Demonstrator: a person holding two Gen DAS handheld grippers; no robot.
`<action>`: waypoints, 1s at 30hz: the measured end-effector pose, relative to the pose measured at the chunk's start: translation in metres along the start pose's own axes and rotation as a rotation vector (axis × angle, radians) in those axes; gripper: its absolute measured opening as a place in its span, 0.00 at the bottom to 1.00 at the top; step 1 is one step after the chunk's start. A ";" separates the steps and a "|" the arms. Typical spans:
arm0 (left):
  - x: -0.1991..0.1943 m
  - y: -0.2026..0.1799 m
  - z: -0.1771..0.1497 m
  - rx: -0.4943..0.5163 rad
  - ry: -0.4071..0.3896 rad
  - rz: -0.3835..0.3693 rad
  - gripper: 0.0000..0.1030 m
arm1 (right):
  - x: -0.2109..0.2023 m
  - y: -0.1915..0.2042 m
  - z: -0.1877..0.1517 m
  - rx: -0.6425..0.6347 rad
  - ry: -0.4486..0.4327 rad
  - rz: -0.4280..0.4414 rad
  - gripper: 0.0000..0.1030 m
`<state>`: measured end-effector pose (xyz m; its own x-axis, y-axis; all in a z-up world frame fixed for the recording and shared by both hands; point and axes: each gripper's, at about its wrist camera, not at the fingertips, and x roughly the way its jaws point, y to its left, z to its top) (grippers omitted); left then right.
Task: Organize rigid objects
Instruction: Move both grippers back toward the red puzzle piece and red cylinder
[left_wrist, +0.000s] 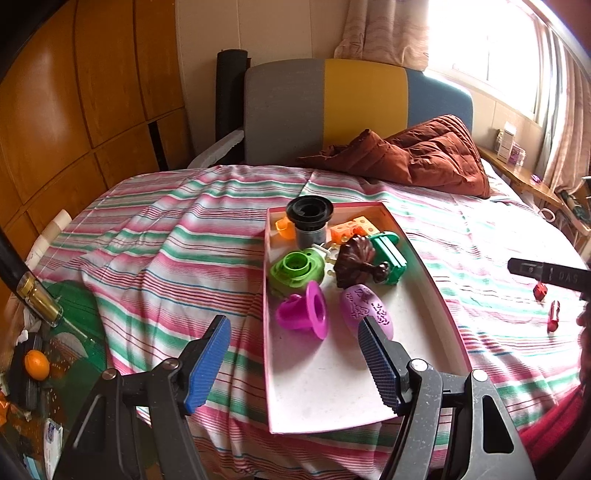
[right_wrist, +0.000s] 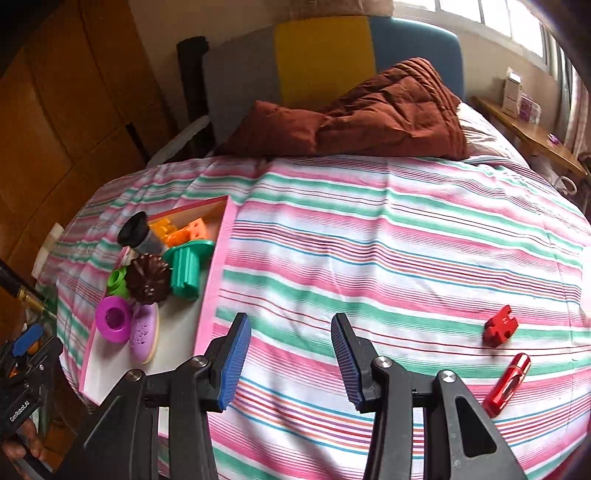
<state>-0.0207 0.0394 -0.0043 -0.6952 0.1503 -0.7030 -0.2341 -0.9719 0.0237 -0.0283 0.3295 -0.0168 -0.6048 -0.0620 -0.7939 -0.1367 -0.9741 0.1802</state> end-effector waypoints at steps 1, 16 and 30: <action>0.000 -0.002 0.000 0.004 -0.001 -0.002 0.70 | -0.002 -0.007 0.000 0.015 -0.004 -0.010 0.44; 0.000 -0.023 0.007 0.049 -0.011 -0.035 0.70 | -0.028 -0.104 0.000 0.211 -0.051 -0.126 0.44; 0.004 -0.064 0.024 0.130 -0.020 -0.089 0.70 | -0.071 -0.210 -0.023 0.529 -0.201 -0.206 0.45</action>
<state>-0.0243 0.1067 0.0083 -0.6809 0.2399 -0.6919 -0.3808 -0.9231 0.0547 0.0613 0.5337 -0.0114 -0.6541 0.2094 -0.7269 -0.6076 -0.7179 0.3399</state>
